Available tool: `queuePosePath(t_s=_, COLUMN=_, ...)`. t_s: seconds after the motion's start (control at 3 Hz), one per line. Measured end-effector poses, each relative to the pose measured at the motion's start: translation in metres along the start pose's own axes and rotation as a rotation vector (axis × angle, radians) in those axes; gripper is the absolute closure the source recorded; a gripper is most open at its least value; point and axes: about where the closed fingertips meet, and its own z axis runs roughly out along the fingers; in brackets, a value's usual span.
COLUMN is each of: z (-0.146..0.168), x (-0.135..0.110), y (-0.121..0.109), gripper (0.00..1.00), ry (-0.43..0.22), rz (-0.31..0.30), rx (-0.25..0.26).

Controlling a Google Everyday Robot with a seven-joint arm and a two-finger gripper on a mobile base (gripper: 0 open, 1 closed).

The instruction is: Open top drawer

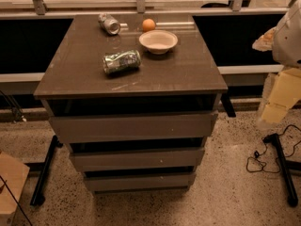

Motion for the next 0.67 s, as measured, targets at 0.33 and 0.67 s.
queuePosePath(t_s=0.33, z=0.000, x=0.000, y=0.000, gripper=0.00, ry=0.000, rz=0.000, rx=0.000)
queuePosePath(t_s=0.67, z=0.013, x=-0.009, y=0.005, gripper=0.00, ry=-0.006, rz=-0.007, rx=0.019)
